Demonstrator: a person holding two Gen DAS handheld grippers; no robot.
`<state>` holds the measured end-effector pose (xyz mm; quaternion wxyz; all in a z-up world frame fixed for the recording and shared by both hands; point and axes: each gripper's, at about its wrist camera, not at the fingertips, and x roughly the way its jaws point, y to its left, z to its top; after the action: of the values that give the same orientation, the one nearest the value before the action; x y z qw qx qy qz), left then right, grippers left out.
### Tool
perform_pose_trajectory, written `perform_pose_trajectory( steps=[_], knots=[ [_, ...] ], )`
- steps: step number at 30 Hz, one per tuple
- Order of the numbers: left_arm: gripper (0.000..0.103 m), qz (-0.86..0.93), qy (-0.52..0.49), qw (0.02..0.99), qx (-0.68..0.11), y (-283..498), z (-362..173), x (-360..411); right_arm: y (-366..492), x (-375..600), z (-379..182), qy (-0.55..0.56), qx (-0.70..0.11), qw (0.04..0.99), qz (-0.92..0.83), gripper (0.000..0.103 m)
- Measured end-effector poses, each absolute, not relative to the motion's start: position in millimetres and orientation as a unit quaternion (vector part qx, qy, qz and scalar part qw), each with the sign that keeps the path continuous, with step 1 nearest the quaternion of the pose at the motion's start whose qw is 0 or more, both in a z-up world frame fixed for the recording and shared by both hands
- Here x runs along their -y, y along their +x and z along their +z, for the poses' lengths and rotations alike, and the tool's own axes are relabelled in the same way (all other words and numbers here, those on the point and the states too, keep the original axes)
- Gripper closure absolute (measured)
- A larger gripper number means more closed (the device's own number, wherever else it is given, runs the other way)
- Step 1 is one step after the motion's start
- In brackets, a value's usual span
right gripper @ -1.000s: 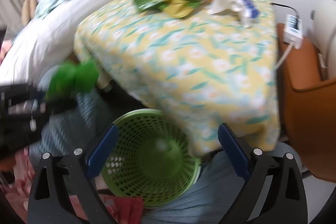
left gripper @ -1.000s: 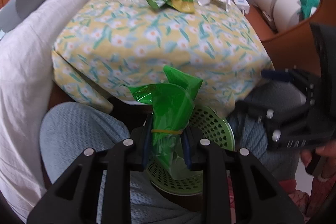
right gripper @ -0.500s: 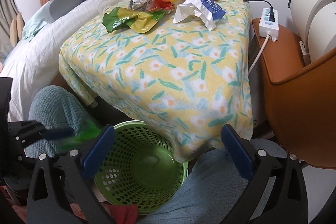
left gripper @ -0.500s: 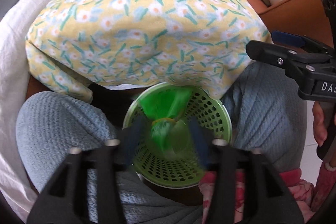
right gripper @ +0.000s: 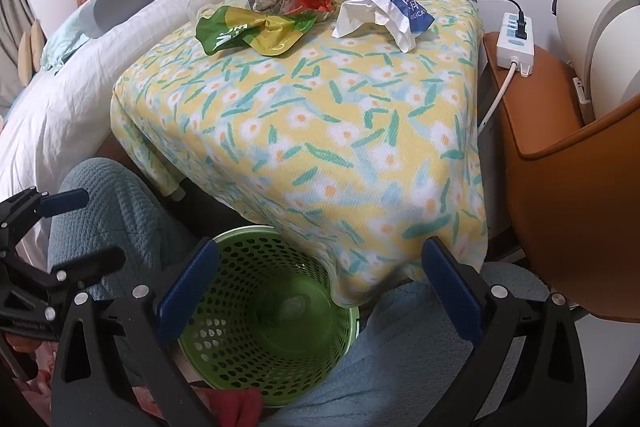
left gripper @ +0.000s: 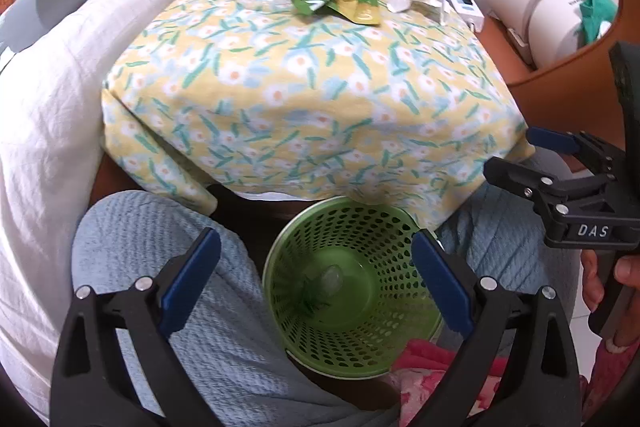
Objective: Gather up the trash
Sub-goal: 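Grasp the blue-and-white bag with the right tool while the left tool grasps the yellow foam net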
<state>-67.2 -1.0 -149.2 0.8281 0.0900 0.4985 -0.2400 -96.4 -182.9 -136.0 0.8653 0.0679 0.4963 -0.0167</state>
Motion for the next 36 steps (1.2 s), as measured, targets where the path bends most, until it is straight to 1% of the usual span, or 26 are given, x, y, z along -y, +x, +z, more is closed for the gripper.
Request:
perform_pose_trajectory(
  steps=[12, 24, 31, 36],
  knots=[
    [0.011, -0.230, 0.083, 0.841, -0.483, -60, -138, -5, -88, 185, -119, 0.072, -0.474, 0.877, -0.018, 0.003],
    [0.008, -0.215, 0.081, 0.872, -0.432, -5, -110, 18, -7, 213, -93, 0.073, -0.434, 0.897, -0.052, 0.003],
    [0.008, -0.211, 0.056, 0.875, -0.433, 30, -103, 37, 50, 247, -103, 0.070, -0.430, 0.895, -0.096, 0.003],
    [0.008, -0.203, 0.046, 0.875, -0.437, 42, -104, 44, 64, 260, -116, 0.070, -0.428, 0.897, -0.090, 0.003]
  ],
)
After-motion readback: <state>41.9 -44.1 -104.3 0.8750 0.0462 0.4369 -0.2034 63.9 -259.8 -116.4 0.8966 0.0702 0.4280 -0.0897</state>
